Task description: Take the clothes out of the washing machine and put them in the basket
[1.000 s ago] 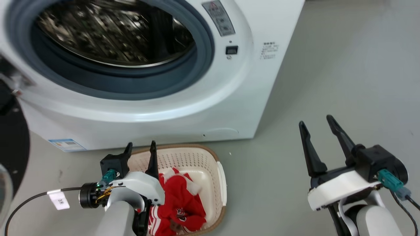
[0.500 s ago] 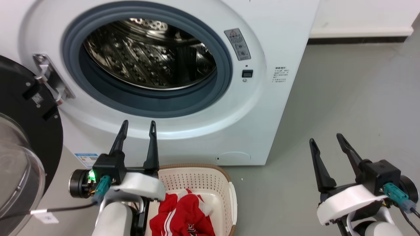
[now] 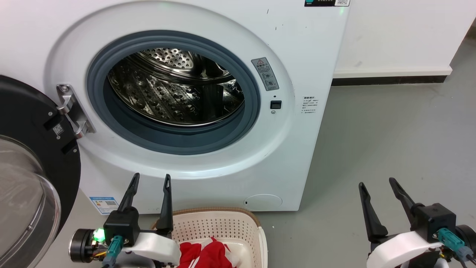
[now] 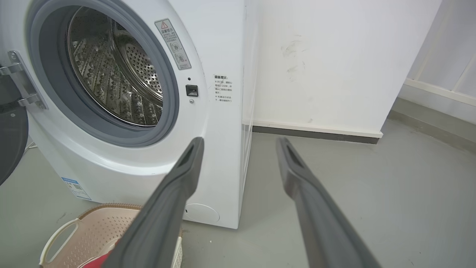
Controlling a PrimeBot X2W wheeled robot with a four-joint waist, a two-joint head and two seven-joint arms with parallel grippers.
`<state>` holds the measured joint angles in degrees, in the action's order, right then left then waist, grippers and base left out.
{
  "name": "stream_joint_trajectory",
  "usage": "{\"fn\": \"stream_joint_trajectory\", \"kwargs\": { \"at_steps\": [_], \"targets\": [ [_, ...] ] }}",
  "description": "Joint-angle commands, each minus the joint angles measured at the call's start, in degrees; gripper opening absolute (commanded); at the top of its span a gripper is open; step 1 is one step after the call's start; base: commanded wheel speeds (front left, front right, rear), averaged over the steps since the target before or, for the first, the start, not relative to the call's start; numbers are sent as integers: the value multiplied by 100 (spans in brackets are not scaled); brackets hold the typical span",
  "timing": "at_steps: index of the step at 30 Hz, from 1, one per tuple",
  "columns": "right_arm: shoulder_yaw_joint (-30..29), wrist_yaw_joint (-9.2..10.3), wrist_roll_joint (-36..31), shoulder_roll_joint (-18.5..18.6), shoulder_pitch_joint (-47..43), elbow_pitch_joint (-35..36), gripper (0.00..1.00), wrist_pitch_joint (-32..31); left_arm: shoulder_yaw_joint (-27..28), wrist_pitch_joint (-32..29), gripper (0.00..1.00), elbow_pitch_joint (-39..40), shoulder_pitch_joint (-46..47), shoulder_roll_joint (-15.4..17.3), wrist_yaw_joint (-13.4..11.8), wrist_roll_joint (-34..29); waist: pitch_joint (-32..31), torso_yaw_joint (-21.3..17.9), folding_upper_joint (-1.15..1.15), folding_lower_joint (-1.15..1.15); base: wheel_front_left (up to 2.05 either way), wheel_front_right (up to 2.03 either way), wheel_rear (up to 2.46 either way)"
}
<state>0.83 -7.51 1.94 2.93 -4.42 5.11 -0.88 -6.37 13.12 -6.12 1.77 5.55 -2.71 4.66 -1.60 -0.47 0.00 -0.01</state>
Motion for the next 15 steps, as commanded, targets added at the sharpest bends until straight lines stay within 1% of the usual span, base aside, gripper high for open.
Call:
{"fn": "stream_joint_trajectory", "kwargs": {
  "at_steps": [1,15],
  "targets": [
    [-1,4,26,-9,-62,26,100,-8,16,-70,100,86,-104,51,-47,-15,-11,13,0,1,0,0,0],
    [83,4,102,-9,-60,10,100,35,-14,-283,100,362,-301,73,-102,139,0,37,0,1,0,0,0]
  ]
}}
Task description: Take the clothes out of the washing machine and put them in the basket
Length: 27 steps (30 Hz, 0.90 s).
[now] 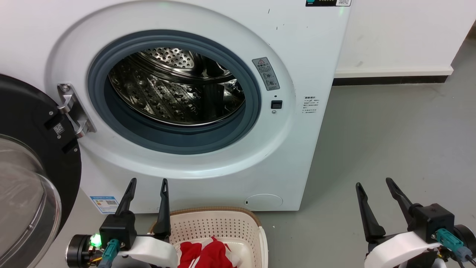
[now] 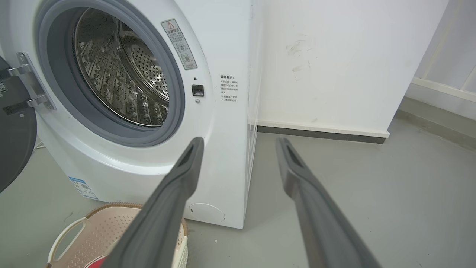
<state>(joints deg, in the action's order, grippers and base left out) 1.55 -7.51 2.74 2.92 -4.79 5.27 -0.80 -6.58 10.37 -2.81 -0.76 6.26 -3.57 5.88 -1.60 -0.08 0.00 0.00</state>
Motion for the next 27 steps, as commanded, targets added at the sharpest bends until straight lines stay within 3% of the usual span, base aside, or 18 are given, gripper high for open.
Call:
{"fn": "stream_joint_trajectory", "kwargs": {
  "at_steps": [1,9,10,13,27],
  "targets": [
    [12,4,30,-8,-18,-7,100,30,3,0,100,36,-54,8,-21,20,3,-6,0,0,0,0,0],
    [26,4,61,-9,-16,-13,100,29,-25,36,100,64,-28,29,-27,66,19,-25,0,0,0,0,0],
    [21,0,44,1,0,-10,0,10,-28,22,0,53,-4,25,-20,63,19,-25,0,0,0,0,0],
    [43,0,121,1,-35,-101,0,26,-23,-2,0,-64,-26,13,-6,146,19,-25,0,1,0,0,0],
    [4,0,1925,108,200,-438,0,12,233,-326,0,-264,127,-51,204,1758,37,-21,0,1,0,0,0]
  ]
}}
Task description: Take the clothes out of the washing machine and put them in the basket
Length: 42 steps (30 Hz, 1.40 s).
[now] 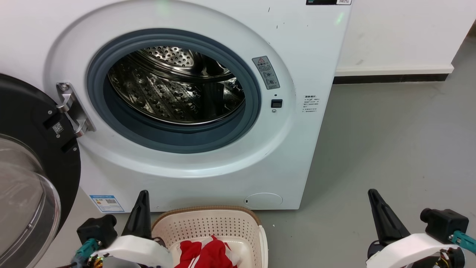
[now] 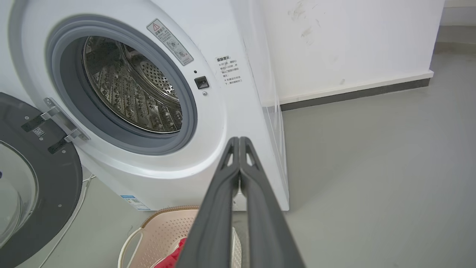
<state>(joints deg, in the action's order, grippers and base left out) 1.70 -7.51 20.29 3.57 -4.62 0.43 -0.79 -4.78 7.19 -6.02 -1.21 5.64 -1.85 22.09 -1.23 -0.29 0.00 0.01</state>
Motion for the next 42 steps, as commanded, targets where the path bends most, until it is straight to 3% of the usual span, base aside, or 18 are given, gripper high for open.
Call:
{"fn": "stream_joint_trajectory", "kwargs": {
  "at_steps": [1,21,42],
  "targets": [
    [-13,0,284,49,200,23,0,10,71,-29,0,45,180,7,45,240,2,0,0,0,0,0,0],
    [-95,1,2273,121,456,-363,0,-38,359,-391,0,-179,352,-70,291,2075,27,6,0,0,0,0,0],
    [-213,1,3911,145,665,-696,0,-114,611,-701,0,-372,492,-139,499,3624,54,11,0,0,0,0,0]
  ]
}}
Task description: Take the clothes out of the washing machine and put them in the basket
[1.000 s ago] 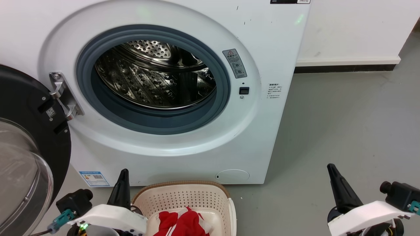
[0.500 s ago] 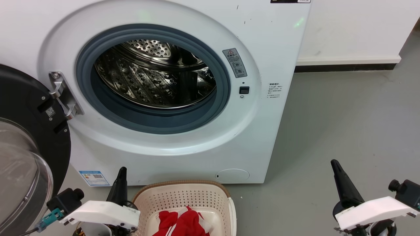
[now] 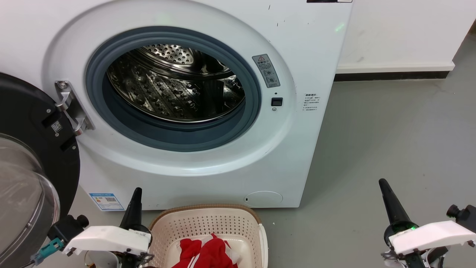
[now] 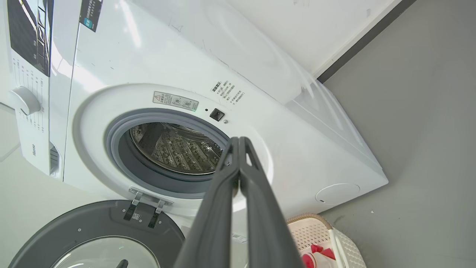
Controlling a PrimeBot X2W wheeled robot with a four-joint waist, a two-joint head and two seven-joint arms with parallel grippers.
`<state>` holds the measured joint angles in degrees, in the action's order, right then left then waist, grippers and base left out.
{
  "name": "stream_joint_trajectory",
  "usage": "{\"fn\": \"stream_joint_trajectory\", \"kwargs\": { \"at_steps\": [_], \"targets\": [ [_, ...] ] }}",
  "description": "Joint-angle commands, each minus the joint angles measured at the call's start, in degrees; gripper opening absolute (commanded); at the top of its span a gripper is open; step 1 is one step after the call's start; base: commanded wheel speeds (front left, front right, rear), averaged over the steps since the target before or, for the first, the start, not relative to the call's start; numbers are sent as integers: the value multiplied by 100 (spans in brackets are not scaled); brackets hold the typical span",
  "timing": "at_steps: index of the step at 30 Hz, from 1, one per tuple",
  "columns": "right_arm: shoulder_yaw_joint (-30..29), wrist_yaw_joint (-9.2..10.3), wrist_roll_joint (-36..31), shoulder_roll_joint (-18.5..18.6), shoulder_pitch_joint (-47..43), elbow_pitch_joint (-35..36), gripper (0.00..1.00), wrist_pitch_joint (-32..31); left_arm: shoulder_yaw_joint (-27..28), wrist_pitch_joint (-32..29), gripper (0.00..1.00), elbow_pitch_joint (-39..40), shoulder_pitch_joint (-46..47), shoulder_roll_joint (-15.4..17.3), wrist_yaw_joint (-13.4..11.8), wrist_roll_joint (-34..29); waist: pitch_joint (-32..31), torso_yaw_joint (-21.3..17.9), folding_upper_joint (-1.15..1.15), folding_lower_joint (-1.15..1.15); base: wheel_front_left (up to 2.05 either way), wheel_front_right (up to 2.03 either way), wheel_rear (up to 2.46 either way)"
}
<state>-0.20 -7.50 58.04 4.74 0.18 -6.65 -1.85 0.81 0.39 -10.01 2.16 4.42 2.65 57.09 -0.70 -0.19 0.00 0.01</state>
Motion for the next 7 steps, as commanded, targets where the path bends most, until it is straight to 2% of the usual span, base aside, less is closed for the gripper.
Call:
{"fn": "stream_joint_trajectory", "kwargs": {
  "at_steps": [1,7],
  "targets": [
    [-28,0,207,28,193,0,0,-12,62,-33,0,20,156,-20,55,190,2,1,0,-1,0,0,0],
    [-63,0,611,29,232,-84,0,-37,118,-117,0,-27,194,-34,107,575,10,2,0,-1,0,0,0]
  ]
}}
